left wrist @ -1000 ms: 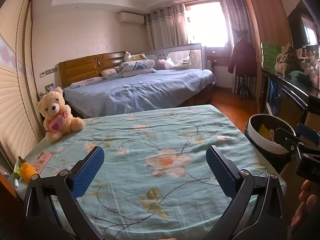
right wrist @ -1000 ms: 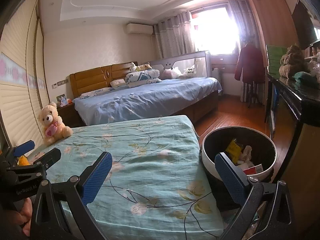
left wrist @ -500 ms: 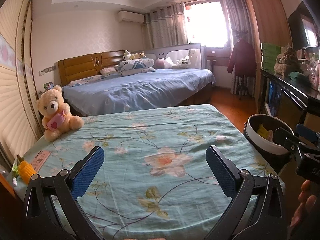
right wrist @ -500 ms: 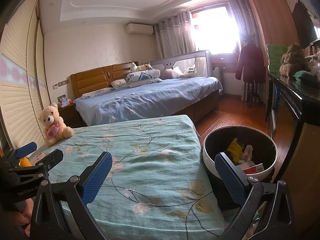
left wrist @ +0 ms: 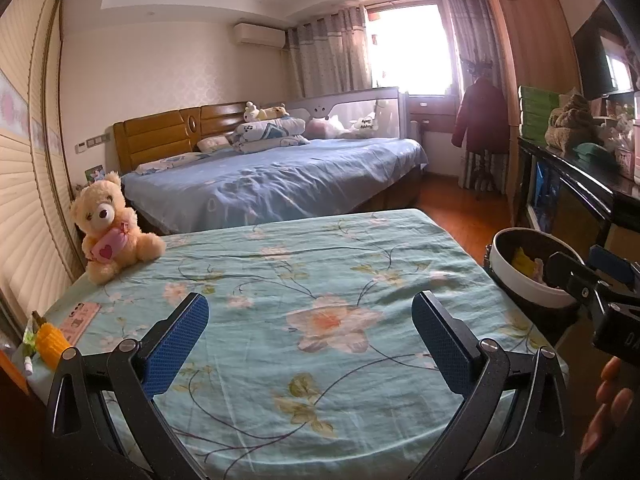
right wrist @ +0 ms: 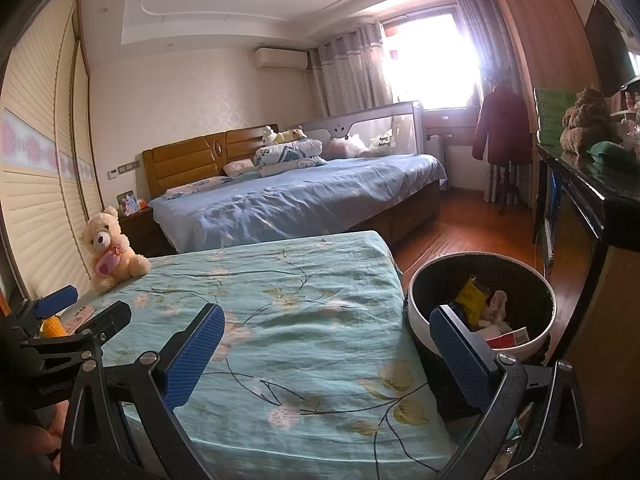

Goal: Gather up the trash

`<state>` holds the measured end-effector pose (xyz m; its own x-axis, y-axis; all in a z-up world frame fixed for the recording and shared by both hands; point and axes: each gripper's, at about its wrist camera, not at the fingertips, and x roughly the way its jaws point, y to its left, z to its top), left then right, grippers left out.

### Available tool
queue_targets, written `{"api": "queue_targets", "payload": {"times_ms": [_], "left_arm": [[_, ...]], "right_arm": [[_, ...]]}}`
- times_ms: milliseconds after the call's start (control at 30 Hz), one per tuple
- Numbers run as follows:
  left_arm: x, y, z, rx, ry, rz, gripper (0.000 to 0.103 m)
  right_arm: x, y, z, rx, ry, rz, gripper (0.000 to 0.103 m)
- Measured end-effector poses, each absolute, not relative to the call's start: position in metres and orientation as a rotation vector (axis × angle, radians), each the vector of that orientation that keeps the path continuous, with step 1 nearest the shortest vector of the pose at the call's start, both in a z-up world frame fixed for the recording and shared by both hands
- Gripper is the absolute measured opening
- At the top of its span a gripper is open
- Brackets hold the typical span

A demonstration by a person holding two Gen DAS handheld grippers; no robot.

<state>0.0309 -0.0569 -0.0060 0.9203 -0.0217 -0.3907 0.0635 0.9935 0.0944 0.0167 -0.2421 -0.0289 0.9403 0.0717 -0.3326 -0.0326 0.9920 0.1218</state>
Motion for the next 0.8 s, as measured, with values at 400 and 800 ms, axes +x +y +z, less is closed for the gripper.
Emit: {"api": "queue_targets", "payload": {"times_ms": [400, 800], "left_arm": [[0.0308, -0.0567, -0.0062, 0.104, 0.401, -0.046, 0.103], [0.0306, -0.0571, -0.0065, 0.105, 0.401, -0.046, 0.103]], "right_arm": [[0.0153, -0.2376, -0.0273, 0.11, 0.343, 0.056, 0.103], [0.0155, -0.2379, -0.0272, 0.111, 0.342, 0.056, 0.103]]}}
